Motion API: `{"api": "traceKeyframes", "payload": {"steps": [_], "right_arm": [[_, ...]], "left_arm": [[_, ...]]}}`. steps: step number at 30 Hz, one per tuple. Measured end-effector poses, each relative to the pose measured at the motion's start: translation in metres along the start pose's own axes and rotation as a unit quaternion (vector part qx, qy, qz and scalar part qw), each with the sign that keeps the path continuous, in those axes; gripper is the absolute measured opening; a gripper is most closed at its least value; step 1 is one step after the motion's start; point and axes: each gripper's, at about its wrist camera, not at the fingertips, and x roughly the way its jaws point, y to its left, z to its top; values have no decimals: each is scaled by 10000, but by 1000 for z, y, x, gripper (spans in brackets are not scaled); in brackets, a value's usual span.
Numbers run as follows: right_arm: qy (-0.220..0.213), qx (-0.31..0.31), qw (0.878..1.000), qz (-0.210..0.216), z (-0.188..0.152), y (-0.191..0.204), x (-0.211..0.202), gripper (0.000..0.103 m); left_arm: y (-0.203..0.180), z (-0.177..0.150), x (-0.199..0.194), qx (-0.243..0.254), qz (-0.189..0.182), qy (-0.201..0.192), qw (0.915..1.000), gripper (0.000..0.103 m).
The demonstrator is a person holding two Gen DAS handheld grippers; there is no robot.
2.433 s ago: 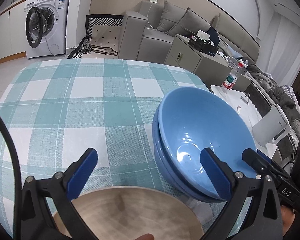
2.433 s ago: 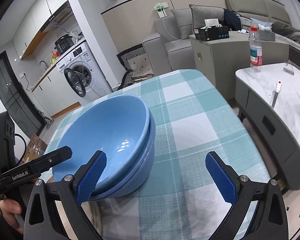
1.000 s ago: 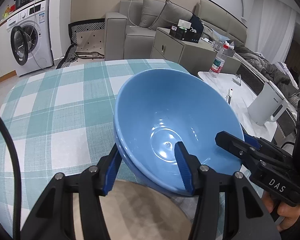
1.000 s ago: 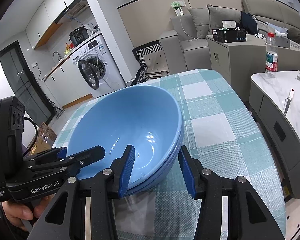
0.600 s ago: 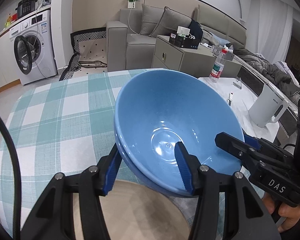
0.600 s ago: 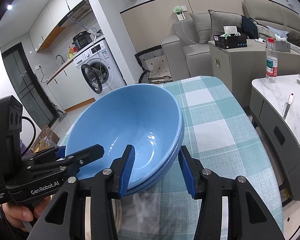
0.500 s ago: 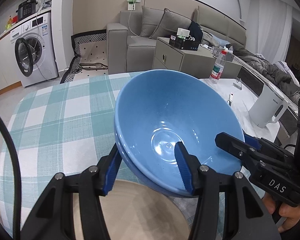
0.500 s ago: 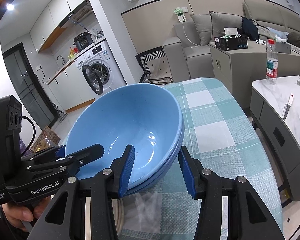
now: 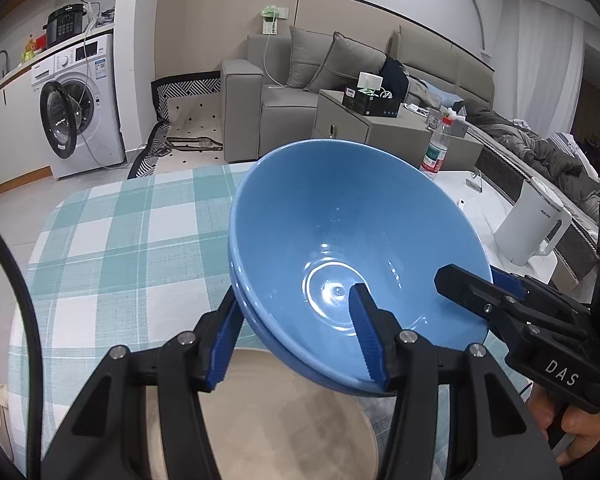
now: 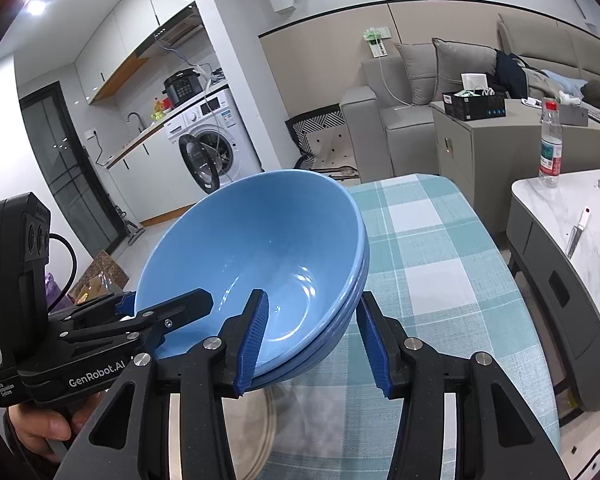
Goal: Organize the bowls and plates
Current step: 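Lift the nested bowls with both grippers and carry them over the cream plate stack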
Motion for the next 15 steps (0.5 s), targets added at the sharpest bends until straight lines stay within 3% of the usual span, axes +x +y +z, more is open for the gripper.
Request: {"api": "traceKeyframes", "payload": {"steps": [15], "right_arm": [[-64,-195,9991,377,-2,32,-20,47]], "left_arm": [[9,-10,-42,-72,251,-279,9993,53]]}}
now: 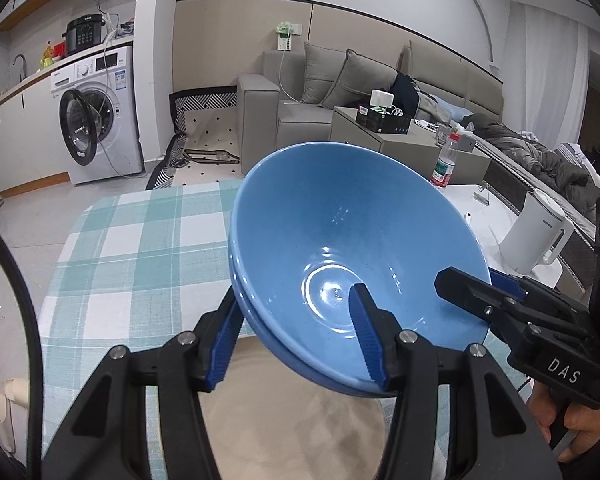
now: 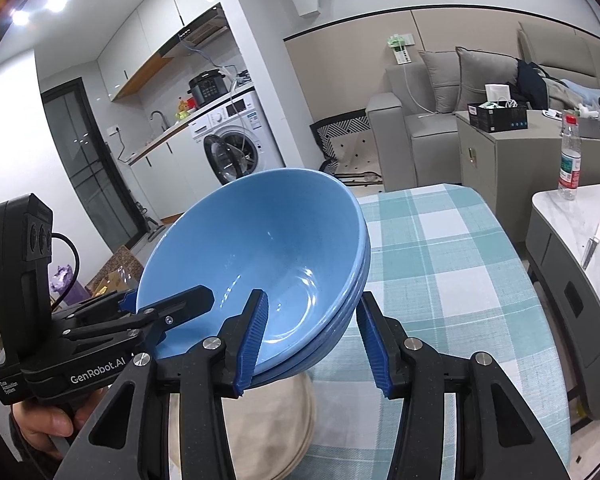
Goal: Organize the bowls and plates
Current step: 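Lift the nested bowls with both grippers and carry them over the cream plate stack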
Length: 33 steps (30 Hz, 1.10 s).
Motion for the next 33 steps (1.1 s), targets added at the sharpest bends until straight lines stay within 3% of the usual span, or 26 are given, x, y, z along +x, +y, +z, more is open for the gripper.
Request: {"api": "traceKeyframes", "payload": {"steps": [22,33], "right_arm": [[185,-421,9980,438,-16,54,-4,47],[452,-513,9964,501,-34,74,13,47]], "left_arm": [[35,-33,-45,-373,326,-98,9987,53],[55,-56,-46,-520,456,4,9976,53]]}}
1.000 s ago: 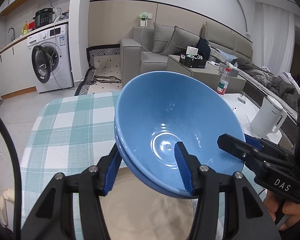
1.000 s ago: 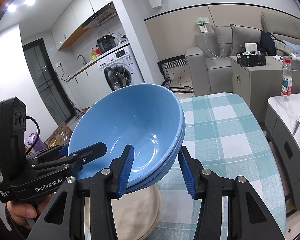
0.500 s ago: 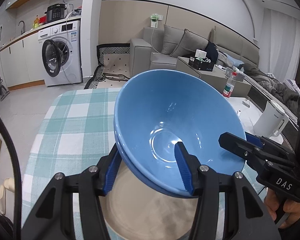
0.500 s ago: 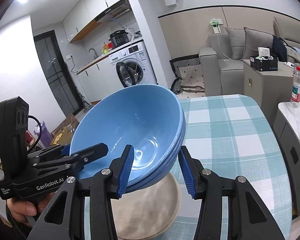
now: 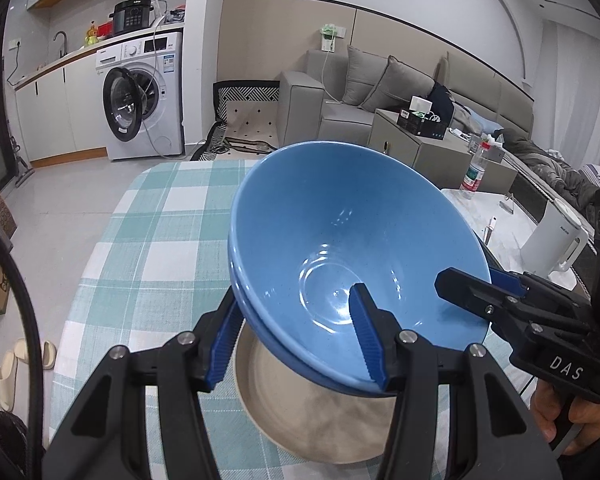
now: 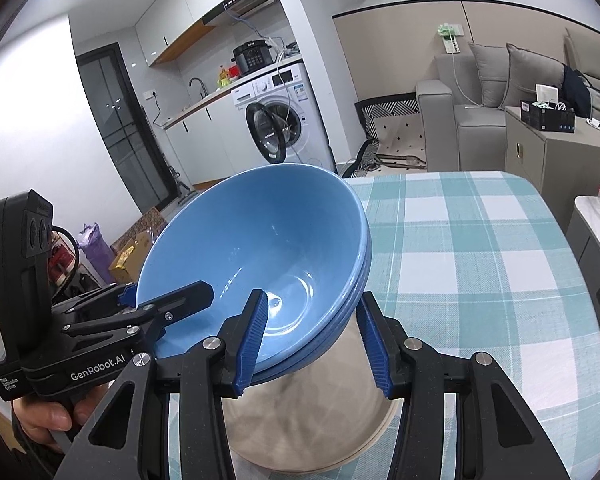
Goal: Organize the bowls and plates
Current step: 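Lift the nested bowls with both grippers and carry them over the cream plate stack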
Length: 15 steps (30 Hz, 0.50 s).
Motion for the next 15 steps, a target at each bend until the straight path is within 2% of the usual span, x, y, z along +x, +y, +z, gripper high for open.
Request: {"api": "traceKeyframes", "payload": {"steps": [15], "right_arm": [[291,-28,9995,-124,-10,-1,25,47]], "left_arm": [[10,-14,23,-190,-37,324,9993,53]]}}
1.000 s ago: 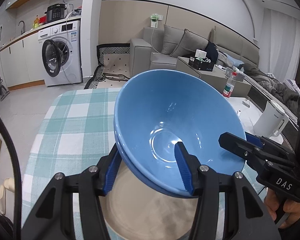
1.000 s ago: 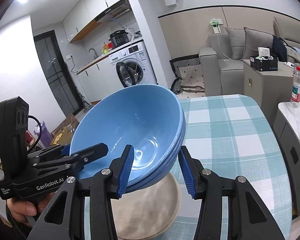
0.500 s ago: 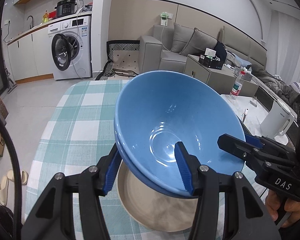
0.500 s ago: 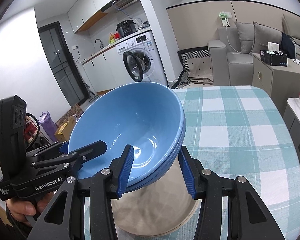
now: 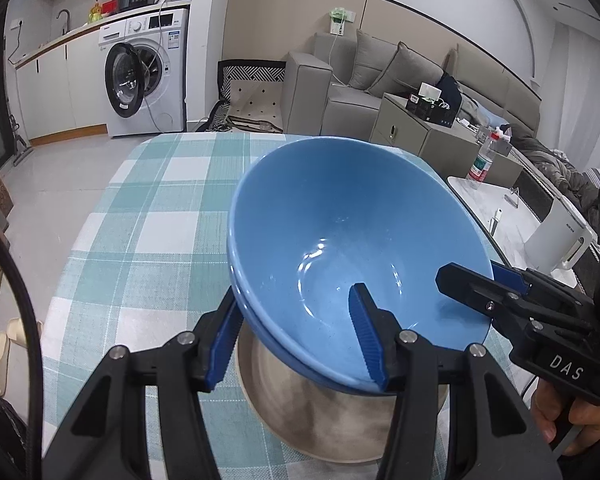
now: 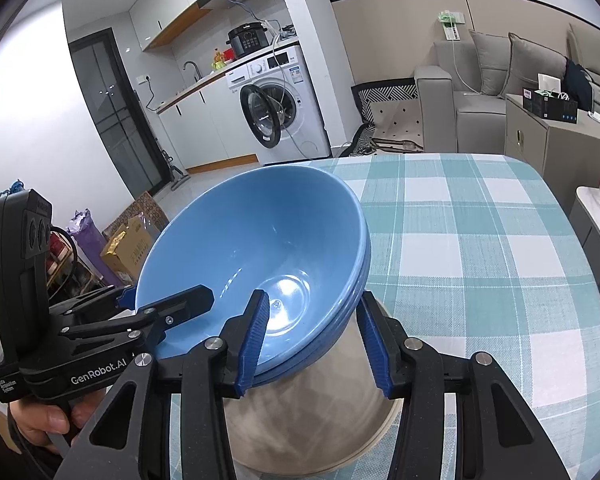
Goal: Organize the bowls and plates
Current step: 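Lift the nested bowls with both grippers and carry them over the cream plate stack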
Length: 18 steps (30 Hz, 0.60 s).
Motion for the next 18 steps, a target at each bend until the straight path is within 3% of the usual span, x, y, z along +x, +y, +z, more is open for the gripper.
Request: {"api": "traceKeyframes", "payload": {"steps": [18], "right_arm": [[163,78,9997,-145,-4,-6,6,51]], "left_arm": [[-3,-6,15,86,-140,230,9996,54]]}}
